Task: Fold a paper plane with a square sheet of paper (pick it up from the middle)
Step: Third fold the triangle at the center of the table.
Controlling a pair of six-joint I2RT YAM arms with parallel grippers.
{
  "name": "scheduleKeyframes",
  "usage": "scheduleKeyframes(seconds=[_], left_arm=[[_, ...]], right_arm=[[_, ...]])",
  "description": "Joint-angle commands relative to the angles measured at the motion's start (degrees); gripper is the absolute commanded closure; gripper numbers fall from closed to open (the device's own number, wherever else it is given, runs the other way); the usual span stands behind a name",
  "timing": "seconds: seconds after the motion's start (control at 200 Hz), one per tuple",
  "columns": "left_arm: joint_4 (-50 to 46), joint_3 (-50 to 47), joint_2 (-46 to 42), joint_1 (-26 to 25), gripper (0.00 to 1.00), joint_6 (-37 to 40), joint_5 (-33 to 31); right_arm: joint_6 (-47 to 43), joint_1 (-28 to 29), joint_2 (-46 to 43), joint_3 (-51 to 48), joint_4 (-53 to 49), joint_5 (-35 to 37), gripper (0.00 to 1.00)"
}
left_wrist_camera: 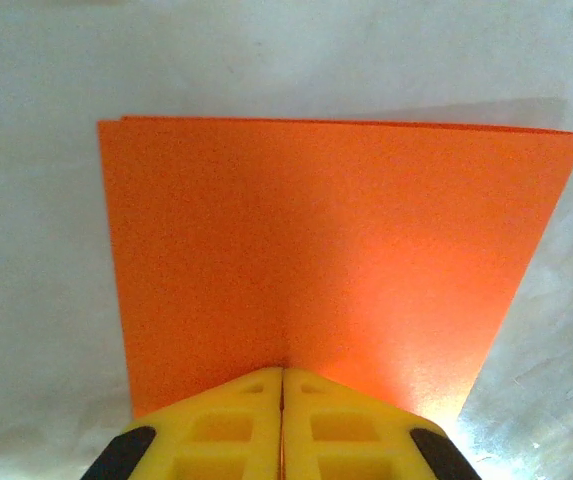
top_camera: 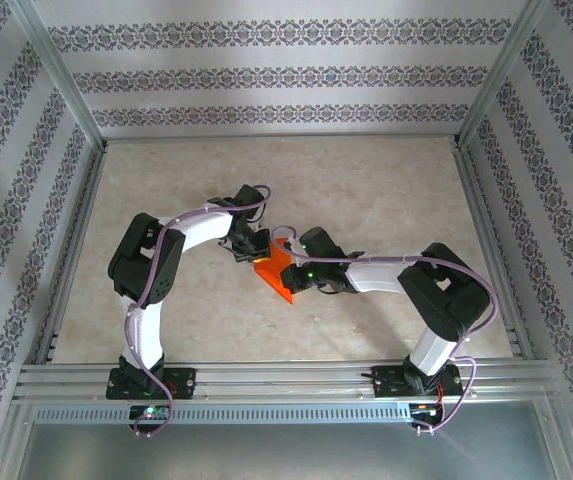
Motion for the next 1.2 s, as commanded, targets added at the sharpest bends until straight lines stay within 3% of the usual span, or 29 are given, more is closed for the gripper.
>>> scheduleKeyframes(seconds=[0.0, 1.199], left_arm=[[-0.82, -0.57, 1.56, 0.19, 0.92, 0.36, -0.56], [-0.77, -0.4, 1.22, 0.1, 0.92, 0.23, -0.64]], right_arm=[[-0.89, -0.26, 1.14, 1.27, -1.03, -0.74, 0.98], [-0.72, -0.43, 1.2, 1.62, -2.8, 1.03, 0.98]])
